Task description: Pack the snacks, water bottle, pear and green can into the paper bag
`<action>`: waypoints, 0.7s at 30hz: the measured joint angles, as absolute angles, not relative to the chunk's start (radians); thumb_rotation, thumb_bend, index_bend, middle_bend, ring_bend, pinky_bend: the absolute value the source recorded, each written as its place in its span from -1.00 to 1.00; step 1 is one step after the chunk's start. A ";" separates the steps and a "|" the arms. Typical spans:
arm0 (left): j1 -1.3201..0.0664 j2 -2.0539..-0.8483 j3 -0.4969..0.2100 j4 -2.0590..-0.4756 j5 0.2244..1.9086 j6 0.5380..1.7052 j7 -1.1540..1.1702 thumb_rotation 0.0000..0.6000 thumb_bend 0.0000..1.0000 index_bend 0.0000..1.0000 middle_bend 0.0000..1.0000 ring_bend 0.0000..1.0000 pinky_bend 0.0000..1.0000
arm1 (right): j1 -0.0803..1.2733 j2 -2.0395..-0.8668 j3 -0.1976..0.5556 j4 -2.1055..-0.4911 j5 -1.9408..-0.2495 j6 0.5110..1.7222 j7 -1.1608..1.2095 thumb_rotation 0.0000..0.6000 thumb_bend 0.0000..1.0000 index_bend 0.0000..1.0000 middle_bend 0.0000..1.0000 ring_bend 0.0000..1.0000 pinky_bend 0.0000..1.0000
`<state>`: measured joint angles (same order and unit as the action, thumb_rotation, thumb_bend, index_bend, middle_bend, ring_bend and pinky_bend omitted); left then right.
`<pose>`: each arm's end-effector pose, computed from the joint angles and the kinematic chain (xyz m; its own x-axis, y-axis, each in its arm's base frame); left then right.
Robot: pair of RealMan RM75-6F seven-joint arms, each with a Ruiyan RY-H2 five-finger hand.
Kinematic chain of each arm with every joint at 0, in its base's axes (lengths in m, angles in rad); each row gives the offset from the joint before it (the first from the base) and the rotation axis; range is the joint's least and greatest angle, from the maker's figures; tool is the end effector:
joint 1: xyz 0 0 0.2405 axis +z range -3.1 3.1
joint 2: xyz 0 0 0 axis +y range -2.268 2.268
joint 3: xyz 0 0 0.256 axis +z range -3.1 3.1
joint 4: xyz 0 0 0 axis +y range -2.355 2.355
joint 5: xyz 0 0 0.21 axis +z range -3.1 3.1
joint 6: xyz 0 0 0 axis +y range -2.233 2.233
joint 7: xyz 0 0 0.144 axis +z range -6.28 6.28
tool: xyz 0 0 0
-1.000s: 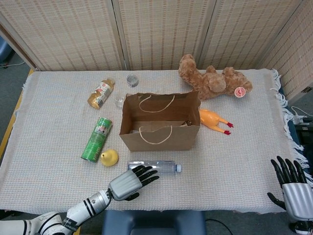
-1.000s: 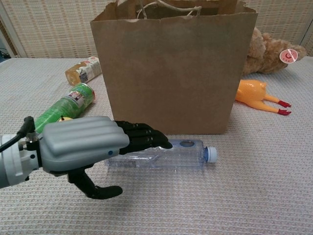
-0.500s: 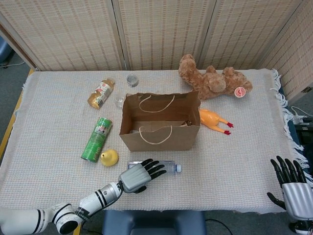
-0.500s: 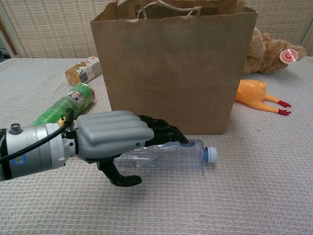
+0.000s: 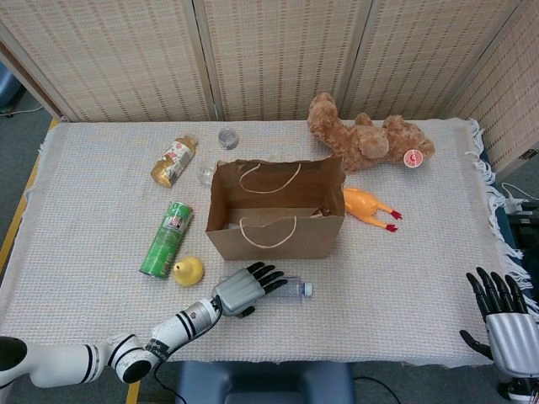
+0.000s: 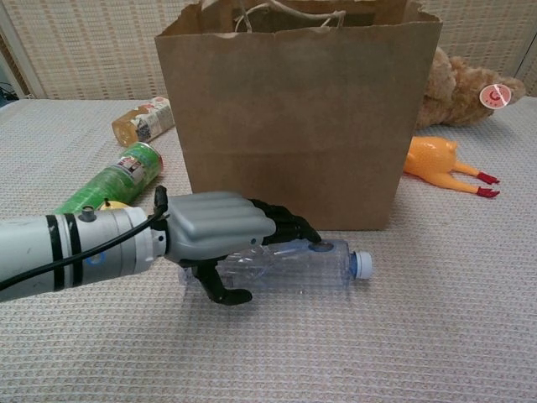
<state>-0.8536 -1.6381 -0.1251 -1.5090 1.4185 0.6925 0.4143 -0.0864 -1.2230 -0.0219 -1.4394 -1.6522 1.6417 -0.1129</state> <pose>-0.0785 0.2878 -0.0838 0.6984 0.2353 0.6759 0.5318 -0.8026 -0.2701 -0.3342 -0.1103 0.1422 0.5550 0.0102 0.8318 -0.8318 -0.0064 0.5551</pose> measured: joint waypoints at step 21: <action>-0.794 -1.614 -0.039 -1.492 1.406 0.854 0.414 1.00 0.30 0.31 0.32 0.24 0.43 | -0.089 -1.222 -0.025 -1.433 -1.654 1.647 -0.099 1.00 -1.00 -0.94 -1.00 -1.00 -1.00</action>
<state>-0.7936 -1.6140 -0.0391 -1.4917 1.4062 0.8535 0.4144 -0.0891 -1.2220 -0.0252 -1.4329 -1.6543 1.6472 -0.0989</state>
